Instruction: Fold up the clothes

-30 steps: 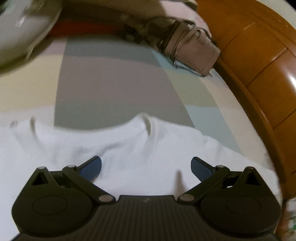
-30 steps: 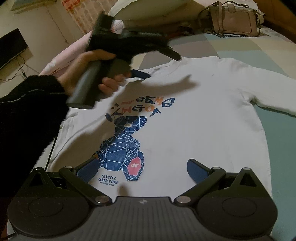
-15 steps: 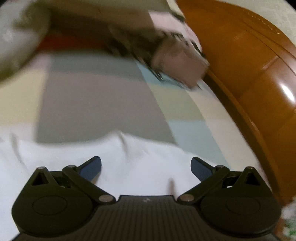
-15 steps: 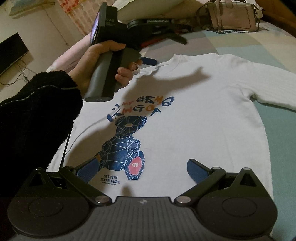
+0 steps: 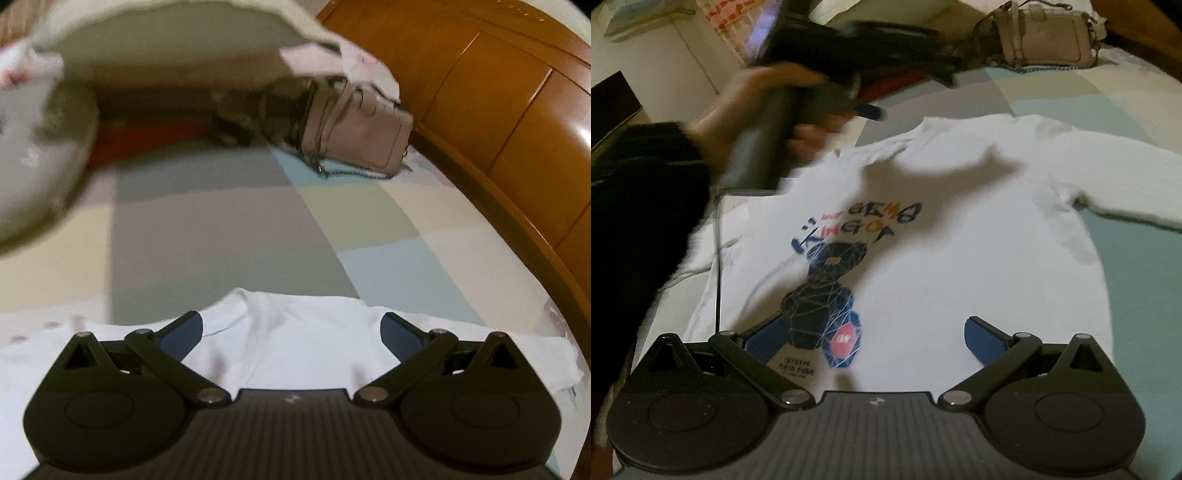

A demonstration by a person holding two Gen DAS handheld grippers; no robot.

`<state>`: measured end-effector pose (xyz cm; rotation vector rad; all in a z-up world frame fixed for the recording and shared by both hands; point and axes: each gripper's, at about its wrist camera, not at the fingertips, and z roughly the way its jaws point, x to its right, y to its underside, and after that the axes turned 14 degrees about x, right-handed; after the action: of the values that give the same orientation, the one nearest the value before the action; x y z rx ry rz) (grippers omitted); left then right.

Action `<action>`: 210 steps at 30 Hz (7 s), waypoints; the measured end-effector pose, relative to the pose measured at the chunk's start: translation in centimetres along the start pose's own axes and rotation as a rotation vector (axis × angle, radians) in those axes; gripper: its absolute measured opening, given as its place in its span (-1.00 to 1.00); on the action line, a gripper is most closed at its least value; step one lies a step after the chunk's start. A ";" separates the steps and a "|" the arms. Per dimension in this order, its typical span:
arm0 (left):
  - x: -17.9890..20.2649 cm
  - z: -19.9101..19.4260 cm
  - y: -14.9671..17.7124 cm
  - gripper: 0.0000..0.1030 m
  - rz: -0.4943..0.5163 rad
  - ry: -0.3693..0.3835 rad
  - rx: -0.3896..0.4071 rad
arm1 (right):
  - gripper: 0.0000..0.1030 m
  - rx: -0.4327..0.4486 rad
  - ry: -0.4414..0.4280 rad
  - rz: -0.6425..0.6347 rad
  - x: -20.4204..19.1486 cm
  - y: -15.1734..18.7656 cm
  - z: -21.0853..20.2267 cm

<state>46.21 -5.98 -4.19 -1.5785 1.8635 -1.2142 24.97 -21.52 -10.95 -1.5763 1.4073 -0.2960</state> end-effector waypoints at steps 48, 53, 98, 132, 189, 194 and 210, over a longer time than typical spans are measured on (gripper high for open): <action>-3.4 -25.6 25.3 0.98 -0.159 -0.184 0.007 | 1.00 0.008 0.069 -0.045 1.3 -0.5 0.6; -2.6 -27.5 27.0 0.98 -0.089 -0.259 -0.015 | 1.00 0.017 0.067 -0.040 1.4 -0.6 0.3; -5.4 -25.3 21.0 0.98 -0.057 -0.279 0.182 | 1.00 0.101 0.005 -0.321 -5.1 1.7 -5.4; -35.2 -28.1 20.0 0.98 -0.779 -0.603 0.325 | 1.00 0.034 -0.061 -0.135 -6.6 1.1 -0.9; -37.2 -26.0 18.2 0.98 -0.770 -0.570 0.614 | 1.00 0.029 -0.059 -0.165 -7.1 1.4 -0.7; -36.6 -27.2 17.5 0.98 -0.753 -0.522 0.677 | 1.00 0.029 -0.063 -0.161 -7.1 1.3 -0.8; -30.9 -28.7 11.8 0.98 -0.619 -0.428 0.656 | 1.00 -0.053 -0.144 -0.153 -7.5 1.8 -0.5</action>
<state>25.84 32.78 -5.21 -1.8518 0.6160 -1.3810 21.16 -15.02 -9.09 -1.7171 1.1956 -0.2321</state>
